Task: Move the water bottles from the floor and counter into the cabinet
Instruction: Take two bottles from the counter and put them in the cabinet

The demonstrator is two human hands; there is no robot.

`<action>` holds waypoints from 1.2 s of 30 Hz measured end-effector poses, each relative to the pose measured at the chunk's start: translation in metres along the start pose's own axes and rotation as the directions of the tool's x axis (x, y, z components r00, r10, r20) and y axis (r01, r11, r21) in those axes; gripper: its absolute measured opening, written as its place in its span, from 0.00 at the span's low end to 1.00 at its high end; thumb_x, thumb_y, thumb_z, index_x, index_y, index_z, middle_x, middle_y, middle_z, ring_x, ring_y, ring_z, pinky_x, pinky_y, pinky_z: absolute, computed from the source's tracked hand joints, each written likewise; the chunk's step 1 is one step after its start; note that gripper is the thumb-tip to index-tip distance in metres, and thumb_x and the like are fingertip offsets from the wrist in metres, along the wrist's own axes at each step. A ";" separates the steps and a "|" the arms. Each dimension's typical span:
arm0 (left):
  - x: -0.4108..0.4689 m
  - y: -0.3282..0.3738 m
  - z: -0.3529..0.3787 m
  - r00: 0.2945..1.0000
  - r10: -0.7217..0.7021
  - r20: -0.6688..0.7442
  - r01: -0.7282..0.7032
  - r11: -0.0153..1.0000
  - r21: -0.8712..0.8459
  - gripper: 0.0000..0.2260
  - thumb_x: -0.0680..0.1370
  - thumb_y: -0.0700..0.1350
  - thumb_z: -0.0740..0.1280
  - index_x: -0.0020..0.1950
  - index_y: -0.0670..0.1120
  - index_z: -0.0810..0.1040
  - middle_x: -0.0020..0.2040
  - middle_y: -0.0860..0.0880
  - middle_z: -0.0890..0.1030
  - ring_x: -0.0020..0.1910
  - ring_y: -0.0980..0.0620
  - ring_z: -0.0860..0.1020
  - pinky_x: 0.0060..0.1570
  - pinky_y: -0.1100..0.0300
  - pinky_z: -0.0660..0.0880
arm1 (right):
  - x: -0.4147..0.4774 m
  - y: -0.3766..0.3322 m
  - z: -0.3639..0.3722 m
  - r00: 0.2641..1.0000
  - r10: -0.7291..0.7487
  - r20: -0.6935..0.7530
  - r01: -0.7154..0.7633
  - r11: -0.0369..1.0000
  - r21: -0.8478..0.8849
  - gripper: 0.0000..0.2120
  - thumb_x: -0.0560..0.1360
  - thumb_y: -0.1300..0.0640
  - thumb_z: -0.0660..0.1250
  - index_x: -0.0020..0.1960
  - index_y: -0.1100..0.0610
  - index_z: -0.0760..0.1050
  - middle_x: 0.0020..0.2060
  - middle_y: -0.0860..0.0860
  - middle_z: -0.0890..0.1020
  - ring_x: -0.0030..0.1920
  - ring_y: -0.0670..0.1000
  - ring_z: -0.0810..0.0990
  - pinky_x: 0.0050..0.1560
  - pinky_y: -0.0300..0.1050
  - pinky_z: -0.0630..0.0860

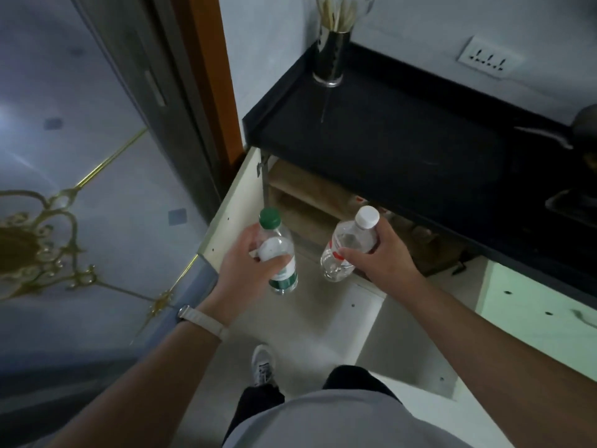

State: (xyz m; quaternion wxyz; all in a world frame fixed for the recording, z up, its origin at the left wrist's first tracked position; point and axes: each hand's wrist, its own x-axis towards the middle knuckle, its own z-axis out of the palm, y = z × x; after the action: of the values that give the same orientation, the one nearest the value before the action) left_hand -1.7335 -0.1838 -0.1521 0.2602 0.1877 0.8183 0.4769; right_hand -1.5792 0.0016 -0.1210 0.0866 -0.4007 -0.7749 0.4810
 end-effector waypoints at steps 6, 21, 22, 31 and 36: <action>0.043 0.003 -0.008 0.990 0.069 0.120 -0.073 0.997 0.031 0.22 0.70 0.49 0.77 0.60 0.55 0.73 0.49 0.57 0.80 0.44 0.67 0.78 0.34 0.76 0.70 | 0.013 -0.007 0.008 0.990 0.078 -0.115 -0.077 0.997 0.012 0.30 0.67 0.49 0.78 0.62 0.42 0.65 0.49 0.37 0.76 0.48 0.38 0.76 0.43 0.31 0.70; 0.129 -0.022 0.061 0.980 0.039 0.193 -0.046 0.998 0.031 0.20 0.69 0.51 0.77 0.53 0.68 0.72 0.49 0.63 0.80 0.47 0.66 0.79 0.40 0.71 0.74 | 0.090 0.066 0.028 0.965 0.225 -0.131 -0.209 0.970 0.124 0.30 0.67 0.51 0.79 0.61 0.43 0.66 0.50 0.40 0.77 0.51 0.42 0.78 0.46 0.36 0.73; 0.137 -0.029 0.070 0.981 0.041 0.189 -0.049 0.998 0.037 0.20 0.69 0.51 0.77 0.53 0.67 0.72 0.49 0.63 0.80 0.47 0.67 0.78 0.38 0.73 0.73 | 0.100 0.075 0.032 0.967 0.220 -0.125 -0.204 0.971 0.128 0.30 0.67 0.51 0.79 0.62 0.43 0.65 0.51 0.40 0.77 0.51 0.42 0.77 0.47 0.36 0.74; 0.241 -0.111 0.158 0.990 0.103 0.096 -0.101 0.995 -0.027 0.31 0.69 0.50 0.79 0.69 0.54 0.71 0.54 0.58 0.79 0.50 0.61 0.79 0.46 0.68 0.77 | 0.198 0.180 0.079 0.978 0.084 -0.191 -0.063 0.991 0.114 0.32 0.67 0.50 0.78 0.64 0.41 0.64 0.52 0.36 0.75 0.51 0.39 0.77 0.47 0.34 0.72; 0.285 -0.155 0.202 0.950 0.306 0.061 -0.306 0.952 -0.001 0.30 0.68 0.53 0.78 0.67 0.58 0.71 0.59 0.56 0.78 0.55 0.56 0.79 0.54 0.56 0.79 | 0.241 0.222 0.099 0.970 -0.074 -0.230 0.086 0.996 0.041 0.32 0.68 0.51 0.79 0.63 0.41 0.63 0.54 0.37 0.75 0.52 0.35 0.76 0.50 0.33 0.74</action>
State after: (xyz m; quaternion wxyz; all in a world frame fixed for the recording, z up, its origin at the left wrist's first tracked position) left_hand -1.8469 0.0388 -0.4414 0.2071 0.3277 0.7731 0.5021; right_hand -1.6713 0.1520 -0.4143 0.2043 -0.4195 -0.7630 0.4473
